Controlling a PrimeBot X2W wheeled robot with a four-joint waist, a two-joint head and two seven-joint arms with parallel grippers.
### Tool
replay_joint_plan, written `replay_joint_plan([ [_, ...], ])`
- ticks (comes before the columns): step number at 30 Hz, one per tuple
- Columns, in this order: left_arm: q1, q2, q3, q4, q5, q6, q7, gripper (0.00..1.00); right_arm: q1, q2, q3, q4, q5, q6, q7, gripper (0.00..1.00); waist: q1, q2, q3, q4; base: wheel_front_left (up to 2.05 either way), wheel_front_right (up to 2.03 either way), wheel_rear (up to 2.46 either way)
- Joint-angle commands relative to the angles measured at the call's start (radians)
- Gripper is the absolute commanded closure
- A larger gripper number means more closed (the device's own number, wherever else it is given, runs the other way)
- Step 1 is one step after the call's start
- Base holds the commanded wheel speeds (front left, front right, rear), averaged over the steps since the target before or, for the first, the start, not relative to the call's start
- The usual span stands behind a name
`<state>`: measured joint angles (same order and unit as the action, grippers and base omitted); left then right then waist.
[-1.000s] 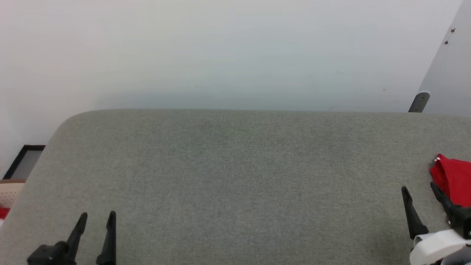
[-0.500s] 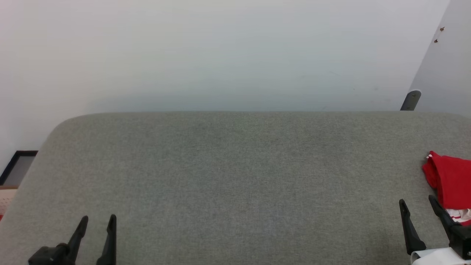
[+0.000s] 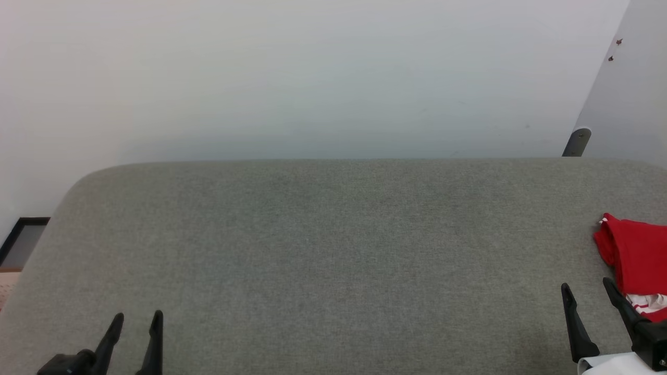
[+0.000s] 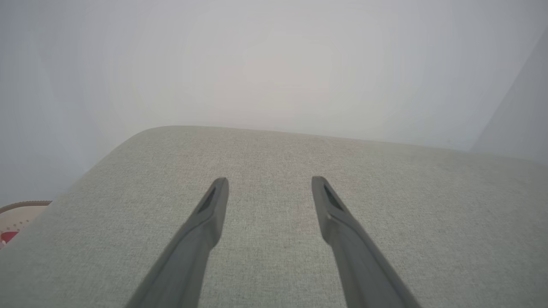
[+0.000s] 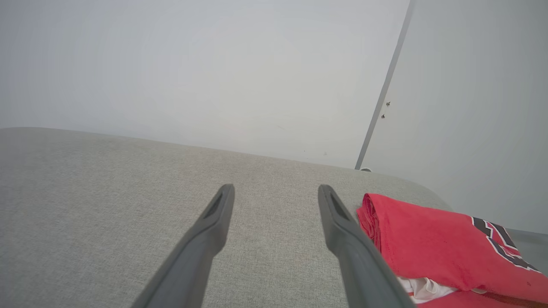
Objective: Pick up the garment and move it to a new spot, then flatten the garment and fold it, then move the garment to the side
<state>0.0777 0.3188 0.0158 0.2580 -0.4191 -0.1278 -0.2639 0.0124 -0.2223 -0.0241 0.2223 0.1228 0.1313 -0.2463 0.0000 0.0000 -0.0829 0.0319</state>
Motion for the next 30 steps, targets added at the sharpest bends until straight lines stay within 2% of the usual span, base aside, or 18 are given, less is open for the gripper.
replay_joint_plan([
  [1, 0.007, 0.003, 0.0, 0.001, -0.004, -0.004, 0.0, 0.0, 0.015, -0.002, 0.002, -0.004, 0.004, -0.001, -0.001, 0.0, 0.0, 0.0, 0.0, 0.001, 0.0, 0.0, 0.0],
  [14, 0.019, -0.003, -0.002, -0.004, -0.027, -0.004, 0.0, 0.0, 0.017, -0.003, 0.009, -0.009, 0.004, -0.001, 0.003, 0.0, 0.0, 0.0, -0.004, 0.004, 0.0, 0.0, 0.0],
  [15, 0.01, -0.002, -0.003, -0.002, -0.025, 0.0, 0.0, 1.0, 0.002, -0.001, 0.006, -0.004, 0.0, 0.0, 0.0, 1.0, 0.0, 0.0, -0.004, 0.003, 0.0, 0.0, 0.0],
  [18, 0.019, -0.022, -0.01, 0.023, -0.027, 0.0, 0.001, 1.0, 0.009, 0.013, 0.006, 0.022, 0.002, 0.0, 0.001, 1.0, 0.0, 0.0, -0.004, 0.003, 0.0, 0.0, 0.0],
  [30, -0.017, -0.062, 0.01, 0.017, -0.215, 0.0, 0.064, 1.0, -0.017, 0.038, -0.015, 0.025, 0.242, 0.0, 0.063, 1.0, 0.0, 0.0, 0.005, 0.0, 0.0, 0.0, 0.0],
])
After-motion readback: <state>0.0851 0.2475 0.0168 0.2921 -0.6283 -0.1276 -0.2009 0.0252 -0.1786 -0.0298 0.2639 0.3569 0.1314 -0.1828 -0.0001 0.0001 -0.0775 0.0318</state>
